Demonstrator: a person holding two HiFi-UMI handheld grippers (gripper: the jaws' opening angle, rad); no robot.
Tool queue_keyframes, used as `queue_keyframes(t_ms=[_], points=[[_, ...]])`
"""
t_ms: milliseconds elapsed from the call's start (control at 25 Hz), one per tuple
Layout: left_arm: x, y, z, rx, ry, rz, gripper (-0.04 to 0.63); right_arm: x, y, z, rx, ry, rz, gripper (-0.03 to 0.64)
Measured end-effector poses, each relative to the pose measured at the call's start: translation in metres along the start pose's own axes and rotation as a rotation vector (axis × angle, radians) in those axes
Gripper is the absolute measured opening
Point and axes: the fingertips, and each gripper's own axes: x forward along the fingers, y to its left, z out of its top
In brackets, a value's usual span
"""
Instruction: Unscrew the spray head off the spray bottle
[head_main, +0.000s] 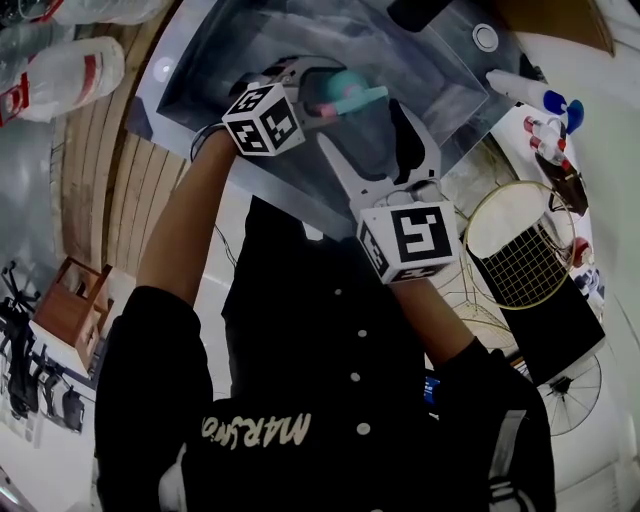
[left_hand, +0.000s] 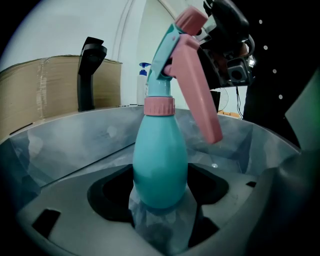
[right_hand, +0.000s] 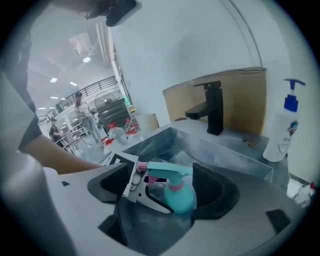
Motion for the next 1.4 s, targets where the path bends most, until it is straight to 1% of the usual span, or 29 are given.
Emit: queue_keyframes(t_ms=[80, 160, 320, 440, 520, 600, 640, 720, 800, 840, 920, 960, 1000, 1120, 1240, 1400], points=[[0.0, 0.0, 0.0, -0.001, -0.001, 0.001, 0.354, 0.008, 0.002, -0.005, 0.011, 0.011, -0.02, 0.412], [0.001, 0.0, 0.0, -0.002, -0.002, 0.002, 0.354, 0.017, 0.003, -0.007, 0.001, 0.005, -0.031, 0.422], [0.001, 0.001, 0.001, -0.003, -0.002, 0.006, 0.354, 0.03, -0.003, -0.012, -0.07, -0.011, -0.101, 0.422], [0.001, 0.001, 0.001, -0.004, -0.002, 0.008, 0.354, 0.038, -0.004, -0.015, -0.143, -0.014, -0.121, 0.42], [0.001, 0.001, 0.002, -0.004, -0.003, 0.008, 0.354, 0.044, -0.007, -0.018, -0.197, -0.001, -0.13, 0.397], [0.001, 0.001, 0.002, -0.006, -0.004, 0.009, 0.354, 0.052, -0.01, -0.023, -0.231, 0.007, -0.119, 0.369], [0.001, 0.001, 0.002, -0.009, -0.004, 0.01, 0.354, 0.055, -0.011, -0.025, -0.25, 0.0, -0.109, 0.343], [0.001, 0.002, 0.002, -0.01, -0.006, 0.01, 0.354, 0.057, -0.013, -0.025, -0.297, -0.024, -0.101, 0.313], [0.001, 0.002, 0.002, -0.006, -0.006, 0.007, 0.354, 0.055, -0.017, -0.026, -0.341, -0.031, -0.1, 0.245], [0.001, 0.001, 0.002, -0.005, -0.006, 0.007, 0.354, 0.055, -0.018, -0.026, -0.358, -0.027, -0.089, 0.238], [0.001, 0.001, 0.002, -0.005, -0.007, 0.005, 0.354, 0.052, -0.019, -0.028, -0.382, -0.009, -0.046, 0.221], [0.001, 0.002, 0.002, -0.006, -0.008, 0.004, 0.354, 0.051, -0.021, -0.029, -0.387, 0.003, -0.017, 0.2], [0.001, 0.002, 0.002, -0.005, -0.008, 0.003, 0.354, 0.049, -0.022, -0.03, -0.389, 0.015, 0.018, 0.177], [0.001, 0.001, 0.002, 0.0, -0.008, -0.001, 0.354, 0.046, -0.02, -0.031, -0.421, 0.036, 0.145, 0.164], [0.0, 0.001, 0.001, -0.001, -0.01, -0.002, 0.354, 0.044, -0.016, -0.032, -0.508, 0.058, 0.268, 0.156], [0.0, 0.0, 0.001, 0.005, -0.015, -0.013, 0.354, 0.041, -0.01, -0.034, -0.681, 0.085, 0.451, 0.156]])
